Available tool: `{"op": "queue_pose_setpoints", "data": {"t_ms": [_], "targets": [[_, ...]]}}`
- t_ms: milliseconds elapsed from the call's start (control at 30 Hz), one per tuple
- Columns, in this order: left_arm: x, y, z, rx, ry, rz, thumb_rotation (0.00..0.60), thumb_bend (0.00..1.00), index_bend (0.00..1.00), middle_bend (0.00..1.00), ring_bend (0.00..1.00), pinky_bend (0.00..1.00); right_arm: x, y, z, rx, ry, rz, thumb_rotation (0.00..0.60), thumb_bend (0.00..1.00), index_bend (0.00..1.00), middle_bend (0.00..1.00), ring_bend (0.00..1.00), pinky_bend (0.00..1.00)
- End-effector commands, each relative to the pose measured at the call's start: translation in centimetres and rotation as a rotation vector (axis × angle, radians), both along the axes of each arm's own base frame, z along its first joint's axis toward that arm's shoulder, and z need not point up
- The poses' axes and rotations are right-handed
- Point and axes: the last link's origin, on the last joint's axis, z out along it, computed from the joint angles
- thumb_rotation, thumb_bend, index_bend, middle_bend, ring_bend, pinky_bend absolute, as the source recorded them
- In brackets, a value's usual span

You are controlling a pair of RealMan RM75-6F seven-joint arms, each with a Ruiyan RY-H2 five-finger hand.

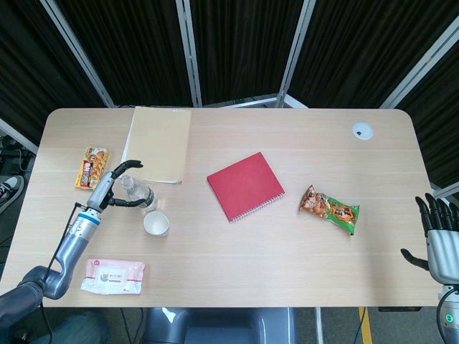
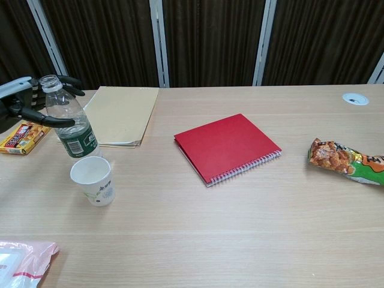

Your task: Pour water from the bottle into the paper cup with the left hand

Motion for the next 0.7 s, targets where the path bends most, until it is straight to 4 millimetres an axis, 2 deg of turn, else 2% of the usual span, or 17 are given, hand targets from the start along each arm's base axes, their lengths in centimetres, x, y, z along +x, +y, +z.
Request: {"op": "queue_pose_setpoints", "data": {"t_ms": [33,200,267,400,500,700], "targets": [[-0.8,-1.4,2.9,0.013,0.038,-0.014,0.600,0.02,0.12,0.16,0.09,0.06,0.3,0.3,0.2,-0.002,-0.009,0.013,0.600,0.00,0.00,0.00,0.00,0.00],[-0.8,-3.0,7.7,0.112,0.044,-0.044,0.600,0.01,0.09,0.11,0.06,0.05,0.7,0.7,0.6,-0.003,-0.029,0.030,0.600,0.00,0.00,0.00,0.00,0.00],[-0.6,-4.1,10.1,0.179,0.047,-0.070,0.600,0.00,0.09,0.11,0.06,0.04,0.9,0.8,0.8,-0.002,-0.040,0.036,0.600,0.00,0.00,0.00,0.00,0.00],[0.1,-6.9,13.7,0.251,0.044,-0.048,0.600,0.00,0.07,0.06,0.01,0.00,1.4,1.0,1.2,-0.006,-0.063,0.054,0.600,0.00,0.00,0.00,0.00,0.00],[0.4,-9.8,16.2,0.333,0.202,-0.019,0.600,0.00,0.03,0.00,0.00,0.00,1.9,1.1,1.7,-0.015,-0.086,0.077,0.600,0.00,0.00,0.00,0.00,0.00],[0.0,-15.3,18.1,0.363,0.709,0.012,0.600,0.00,0.00,0.00,0.00,0.00,2.2,1.1,2.0,-0.005,-0.107,0.103,0.600,0.00,0.00,0.00,0.00,0.00]]}}
